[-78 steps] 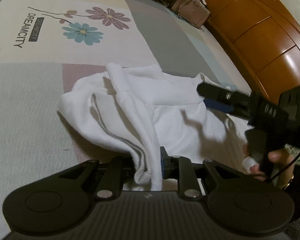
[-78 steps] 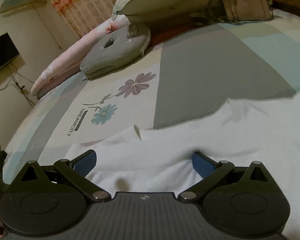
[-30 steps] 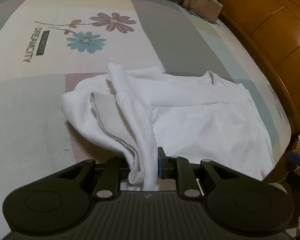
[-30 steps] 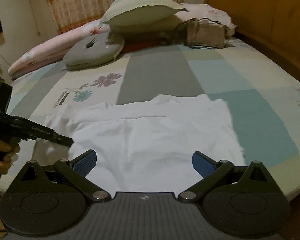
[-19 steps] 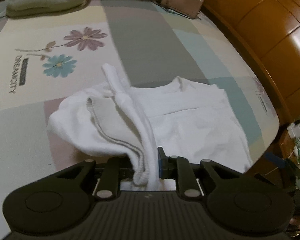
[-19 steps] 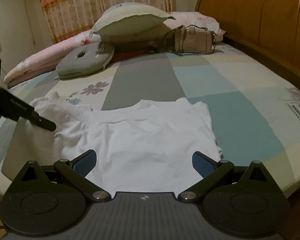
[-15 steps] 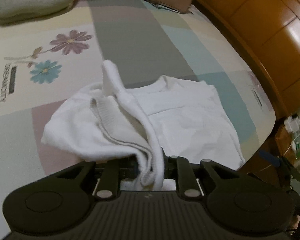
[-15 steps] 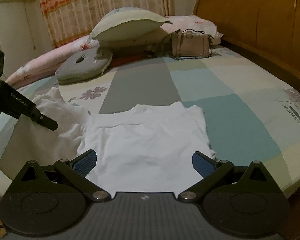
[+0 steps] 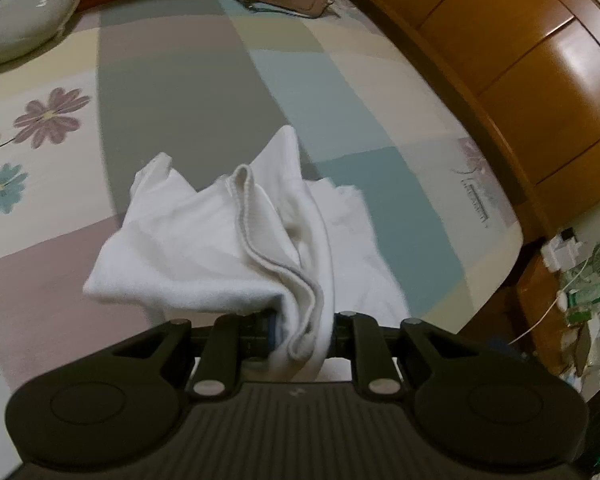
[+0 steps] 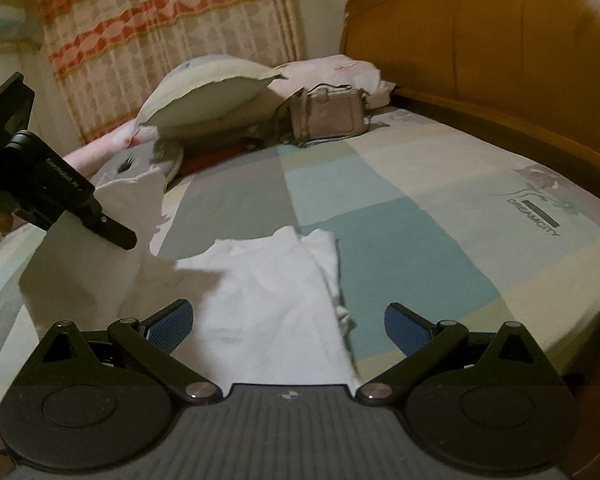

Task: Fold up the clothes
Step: 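Fold the held side over the sweatshirt body with the left tool and release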

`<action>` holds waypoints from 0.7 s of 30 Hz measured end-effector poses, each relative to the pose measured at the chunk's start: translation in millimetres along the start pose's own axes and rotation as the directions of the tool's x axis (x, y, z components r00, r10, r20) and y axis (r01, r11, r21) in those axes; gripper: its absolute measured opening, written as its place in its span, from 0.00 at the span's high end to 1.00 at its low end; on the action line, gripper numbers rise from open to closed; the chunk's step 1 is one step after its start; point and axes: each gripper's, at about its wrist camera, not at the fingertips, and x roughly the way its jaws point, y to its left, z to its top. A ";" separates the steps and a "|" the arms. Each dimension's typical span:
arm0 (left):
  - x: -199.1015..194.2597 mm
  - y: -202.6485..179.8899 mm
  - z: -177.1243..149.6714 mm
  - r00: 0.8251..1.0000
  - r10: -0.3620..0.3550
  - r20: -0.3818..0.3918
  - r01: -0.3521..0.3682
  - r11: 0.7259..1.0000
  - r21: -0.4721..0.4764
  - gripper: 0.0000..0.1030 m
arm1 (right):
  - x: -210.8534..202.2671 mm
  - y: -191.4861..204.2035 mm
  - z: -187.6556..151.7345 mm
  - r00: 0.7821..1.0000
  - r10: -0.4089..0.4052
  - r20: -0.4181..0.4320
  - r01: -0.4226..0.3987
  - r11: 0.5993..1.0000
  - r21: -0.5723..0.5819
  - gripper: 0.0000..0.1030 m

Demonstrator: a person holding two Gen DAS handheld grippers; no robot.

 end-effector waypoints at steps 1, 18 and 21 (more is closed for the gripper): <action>2.3 -4.5 2.3 1.000 -0.005 0.000 0.005 1.000 0.001 0.85 | -0.3 -3.3 0.0 1.000 0.000 0.003 0.000 1.000 0.008 0.00; 74.3 -53.8 28.6 0.997 0.039 -0.060 -0.043 0.997 -0.061 0.85 | -0.9 -55.1 -1.9 0.999 0.019 0.037 -0.022 0.994 0.104 0.00; 92.7 -60.3 32.1 0.995 0.060 -0.085 -0.065 0.996 -0.061 0.84 | 0.0 -59.5 -2.9 0.999 0.020 0.033 -0.023 0.994 0.111 0.00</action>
